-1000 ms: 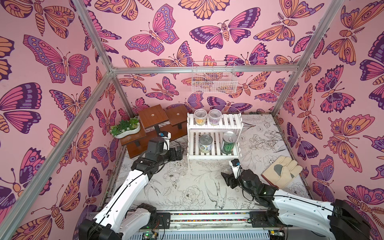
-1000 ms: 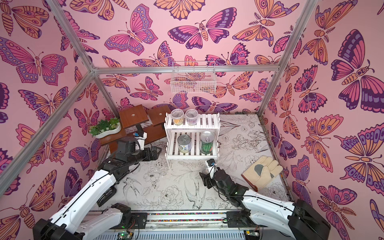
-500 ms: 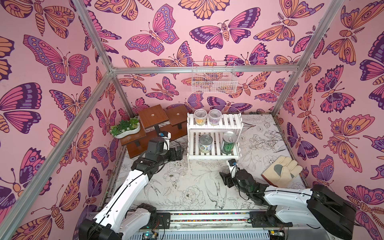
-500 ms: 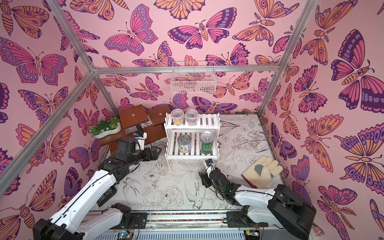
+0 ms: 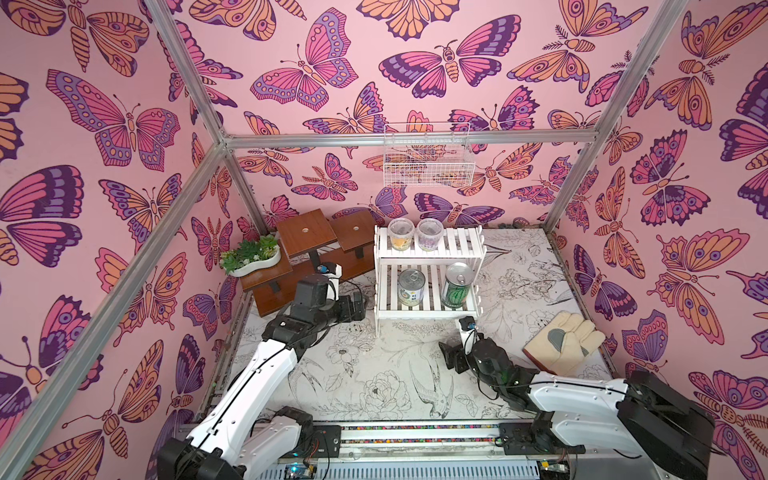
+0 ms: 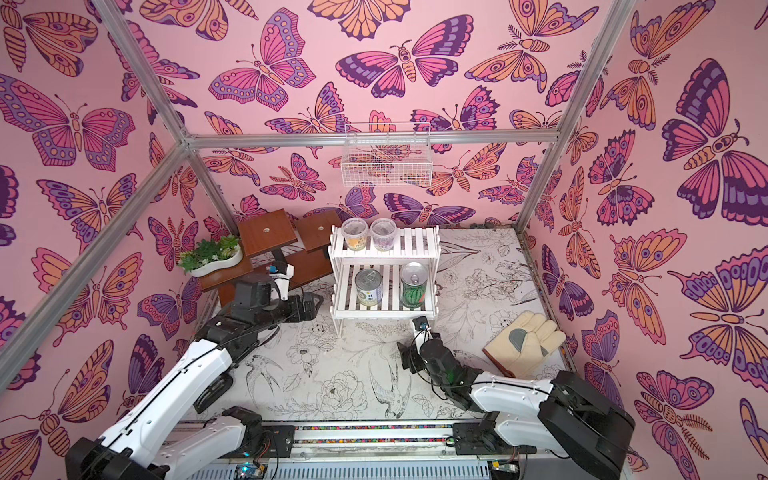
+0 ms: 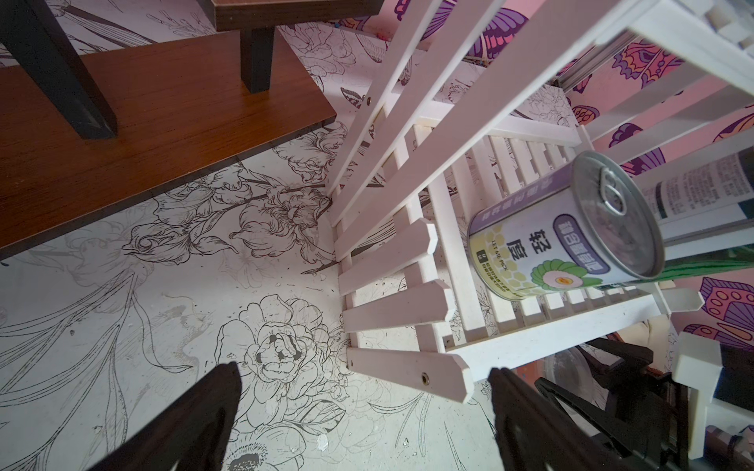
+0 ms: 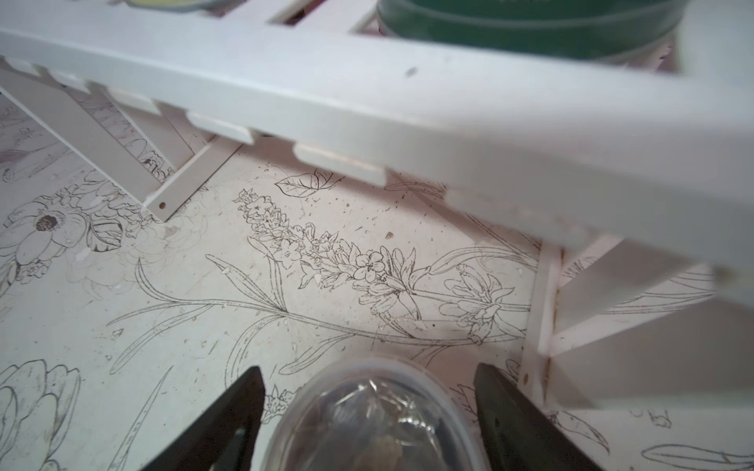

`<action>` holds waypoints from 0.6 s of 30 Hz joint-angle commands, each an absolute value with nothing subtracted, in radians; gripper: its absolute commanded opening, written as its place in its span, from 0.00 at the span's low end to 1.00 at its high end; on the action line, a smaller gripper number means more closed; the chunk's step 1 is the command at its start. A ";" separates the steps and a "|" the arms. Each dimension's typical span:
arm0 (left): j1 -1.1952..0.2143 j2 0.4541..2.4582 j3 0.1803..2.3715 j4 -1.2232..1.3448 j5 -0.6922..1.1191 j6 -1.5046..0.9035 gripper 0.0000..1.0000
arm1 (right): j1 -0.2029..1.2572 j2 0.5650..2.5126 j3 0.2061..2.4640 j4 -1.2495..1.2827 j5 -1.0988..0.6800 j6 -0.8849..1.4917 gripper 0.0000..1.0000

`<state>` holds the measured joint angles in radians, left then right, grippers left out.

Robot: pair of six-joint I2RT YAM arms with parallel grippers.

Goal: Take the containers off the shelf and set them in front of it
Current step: Place the container at the center of the board.

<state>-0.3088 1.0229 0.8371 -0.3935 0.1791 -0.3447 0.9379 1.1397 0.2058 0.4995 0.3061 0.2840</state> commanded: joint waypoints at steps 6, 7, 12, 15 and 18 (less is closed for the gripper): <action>-0.326 1.022 0.860 -0.414 0.165 -0.311 1.00 | 0.943 0.956 0.259 0.224 0.310 0.293 0.88; -0.327 1.024 0.861 -0.415 0.166 -0.311 1.00 | 0.943 0.936 0.271 0.188 0.307 0.292 0.89; -0.331 1.027 0.868 -0.422 0.167 -0.308 1.00 | 0.943 0.836 0.344 -0.031 0.293 0.302 0.90; -0.333 1.031 0.873 -0.430 0.169 -0.299 1.00 | 0.943 0.800 0.398 -0.139 0.256 0.298 0.91; -0.333 1.025 0.874 -0.434 0.168 -0.296 1.00 | 0.943 0.764 0.461 -0.243 0.210 0.289 0.91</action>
